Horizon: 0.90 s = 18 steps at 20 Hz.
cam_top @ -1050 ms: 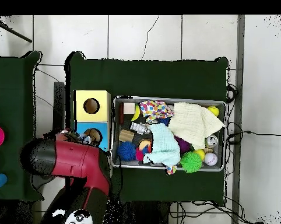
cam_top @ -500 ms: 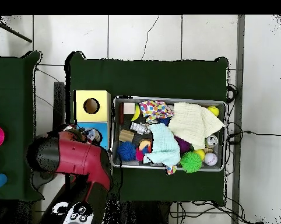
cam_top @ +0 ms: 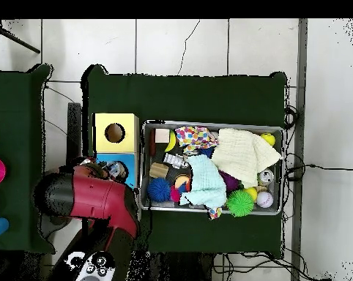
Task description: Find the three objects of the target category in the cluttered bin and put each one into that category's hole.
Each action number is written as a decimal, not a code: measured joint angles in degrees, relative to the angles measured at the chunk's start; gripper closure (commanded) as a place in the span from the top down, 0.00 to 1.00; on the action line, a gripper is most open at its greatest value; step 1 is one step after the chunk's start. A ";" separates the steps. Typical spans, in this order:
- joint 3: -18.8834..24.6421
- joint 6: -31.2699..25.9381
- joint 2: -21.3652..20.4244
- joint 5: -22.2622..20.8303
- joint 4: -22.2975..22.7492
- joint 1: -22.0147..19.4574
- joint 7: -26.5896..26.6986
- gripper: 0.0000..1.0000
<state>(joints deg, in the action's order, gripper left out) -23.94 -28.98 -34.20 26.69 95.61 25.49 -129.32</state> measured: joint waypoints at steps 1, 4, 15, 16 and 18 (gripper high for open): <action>-0.01 0.01 -0.01 0.01 -0.01 -0.02 0.00 0.00; -0.04 0.01 -0.01 0.01 -0.01 -0.01 0.00 0.00; -3.35 -0.93 0.94 -0.05 -0.03 1.89 -0.05 1.00; -4.00 -1.41 1.16 -0.05 -0.03 2.35 -0.05 1.00; -4.96 -2.48 1.41 -0.05 -0.03 2.99 -0.05 1.00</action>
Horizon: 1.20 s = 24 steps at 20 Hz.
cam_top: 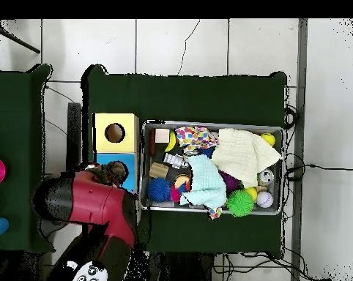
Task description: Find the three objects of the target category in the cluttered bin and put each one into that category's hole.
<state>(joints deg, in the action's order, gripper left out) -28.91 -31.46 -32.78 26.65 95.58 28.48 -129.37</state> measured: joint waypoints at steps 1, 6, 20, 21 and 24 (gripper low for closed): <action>-0.36 -0.52 0.06 0.00 -0.01 0.18 0.00 1.00; -1.56 -3.41 0.09 -0.02 -1.00 0.22 0.00 1.00; -1.94 -3.43 -0.80 -3.60 -3.04 -8.90 0.00 1.00; -1.87 -2.75 -0.88 -4.05 -2.95 -9.63 0.00 1.00; -1.18 0.88 -1.26 -6.08 -2.39 -12.54 0.00 1.00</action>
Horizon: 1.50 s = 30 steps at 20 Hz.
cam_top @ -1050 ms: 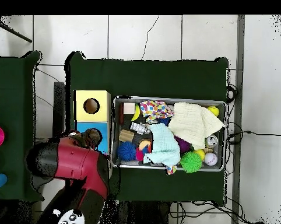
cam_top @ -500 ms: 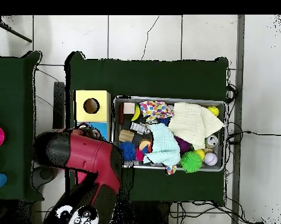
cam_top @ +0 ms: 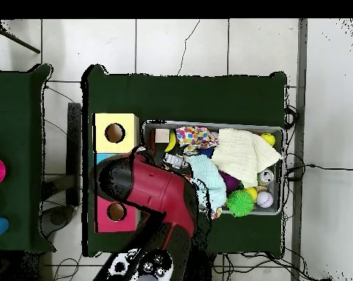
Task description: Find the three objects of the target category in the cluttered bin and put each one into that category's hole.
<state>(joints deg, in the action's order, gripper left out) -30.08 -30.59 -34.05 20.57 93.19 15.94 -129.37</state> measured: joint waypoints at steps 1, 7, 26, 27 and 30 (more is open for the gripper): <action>0.25 0.99 -0.11 -0.58 0.21 -0.69 0.00 1.00; 2.90 7.93 -0.63 -4.73 2.19 -5.31 0.00 1.00; 5.72 10.31 1.95 -7.58 6.49 -4.80 0.00 1.00; 5.72 10.31 2.23 -7.59 6.51 -4.67 0.00 1.00; 5.74 10.32 3.01 -7.58 6.63 -4.57 0.00 1.00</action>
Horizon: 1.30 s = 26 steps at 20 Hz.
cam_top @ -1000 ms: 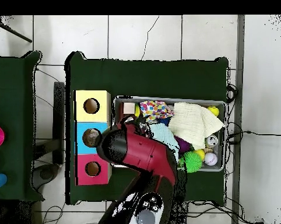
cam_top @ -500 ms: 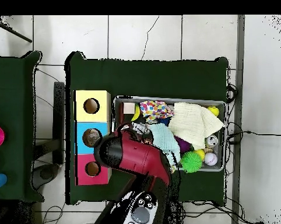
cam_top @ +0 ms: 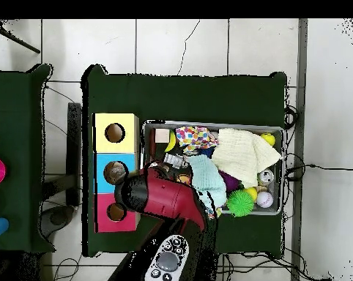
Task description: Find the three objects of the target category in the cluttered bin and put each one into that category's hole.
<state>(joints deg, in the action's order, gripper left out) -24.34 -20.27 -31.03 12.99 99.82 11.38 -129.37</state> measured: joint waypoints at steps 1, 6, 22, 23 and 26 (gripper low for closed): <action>0.00 0.07 0.16 0.00 0.04 -0.01 0.00 1.00; 0.41 1.06 0.95 0.01 0.76 -0.34 0.00 1.00; 5.82 7.24 4.21 0.04 5.20 -2.98 0.00 1.00; 6.21 7.26 4.30 0.05 5.50 -2.97 0.00 1.00; 7.06 7.26 4.30 0.09 6.20 -2.94 0.00 1.00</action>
<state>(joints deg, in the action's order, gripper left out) -17.27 -13.01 -26.74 13.09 106.02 8.44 -129.37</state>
